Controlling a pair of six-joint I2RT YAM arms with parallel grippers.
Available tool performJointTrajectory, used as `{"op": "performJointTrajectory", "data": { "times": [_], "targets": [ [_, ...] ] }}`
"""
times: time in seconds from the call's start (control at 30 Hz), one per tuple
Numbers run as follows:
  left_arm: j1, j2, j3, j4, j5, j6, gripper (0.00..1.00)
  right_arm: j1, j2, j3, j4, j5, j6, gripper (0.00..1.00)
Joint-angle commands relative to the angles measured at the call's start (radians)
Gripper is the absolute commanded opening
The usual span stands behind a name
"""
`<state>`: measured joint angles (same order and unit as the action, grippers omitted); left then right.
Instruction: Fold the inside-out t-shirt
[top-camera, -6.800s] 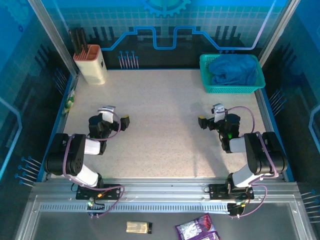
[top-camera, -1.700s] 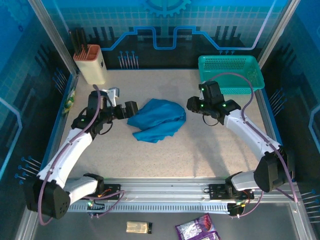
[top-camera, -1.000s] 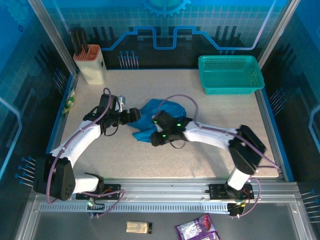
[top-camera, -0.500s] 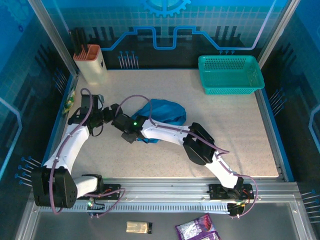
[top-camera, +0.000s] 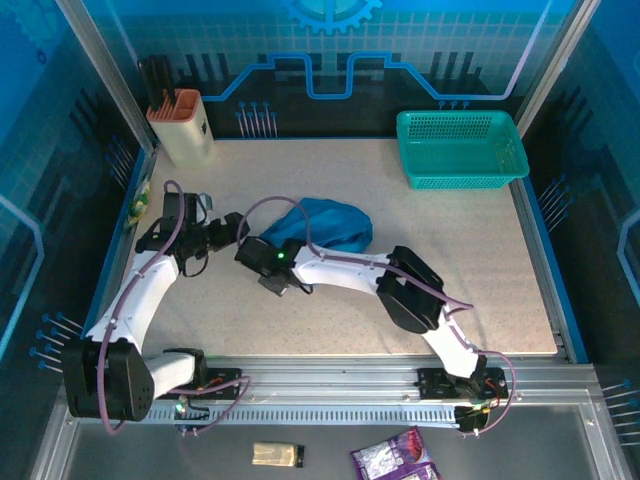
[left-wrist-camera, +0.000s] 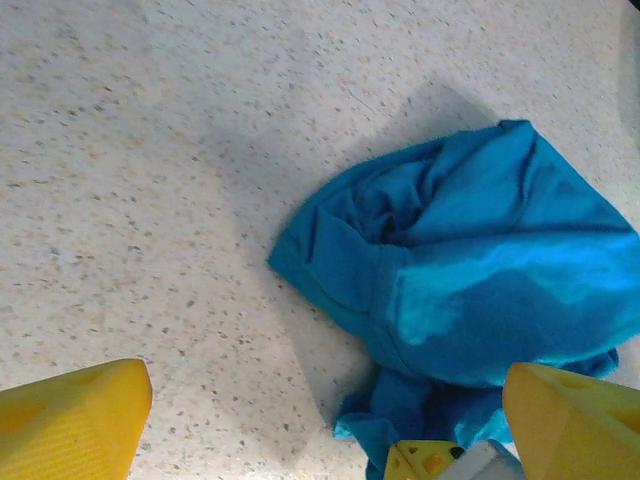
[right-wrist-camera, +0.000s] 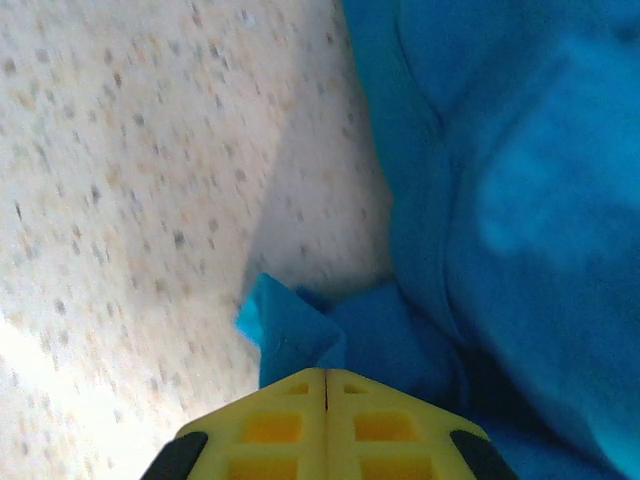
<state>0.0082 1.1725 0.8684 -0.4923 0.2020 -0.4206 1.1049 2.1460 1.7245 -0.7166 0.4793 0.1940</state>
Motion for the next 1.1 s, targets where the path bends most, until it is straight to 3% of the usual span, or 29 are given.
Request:
{"op": "performJointTrajectory", "data": {
  "times": [0.0, 0.1, 0.27, 0.37, 0.63, 0.77, 0.87, 1.07],
  "targets": [
    [-0.014, 0.022, 0.008, 0.005, 0.07, -0.015, 0.91, -0.015, -0.158, -0.109, 0.019, 0.039, 0.058, 0.0],
    [-0.05, 0.057, 0.026, 0.006, 0.068, -0.004, 0.91, -0.04, -0.287, -0.247, 0.033, 0.05, 0.114, 0.0],
    [-0.133, 0.148, 0.081, -0.022, 0.062, 0.033, 0.76, -0.143, -0.515, -0.493, 0.08, 0.035, 0.238, 0.0],
    [-0.17, 0.193, 0.102, -0.04, 0.036, 0.045, 0.67, -0.263, -0.628, -0.624, 0.101, -0.013, 0.308, 0.0],
    [-0.247, 0.298, 0.092, -0.036, -0.014, 0.046, 0.57, -0.591, -0.818, -0.887, 0.199, -0.182, 0.424, 0.0],
    [-0.279, 0.359, 0.092, -0.065, -0.085, 0.04, 0.51, -0.647, -0.859, -0.919, 0.22, -0.214, 0.418, 0.0],
    [-0.299, 0.399, 0.089, -0.063, -0.063, 0.032, 0.44, -0.66, -0.863, -0.922, 0.22, -0.223, 0.41, 0.0],
    [-0.401, 0.412, 0.081, -0.052, -0.092, -0.005, 0.44, -0.663, -0.853, -0.919, 0.232, -0.246, 0.415, 0.0]
  ]
}}
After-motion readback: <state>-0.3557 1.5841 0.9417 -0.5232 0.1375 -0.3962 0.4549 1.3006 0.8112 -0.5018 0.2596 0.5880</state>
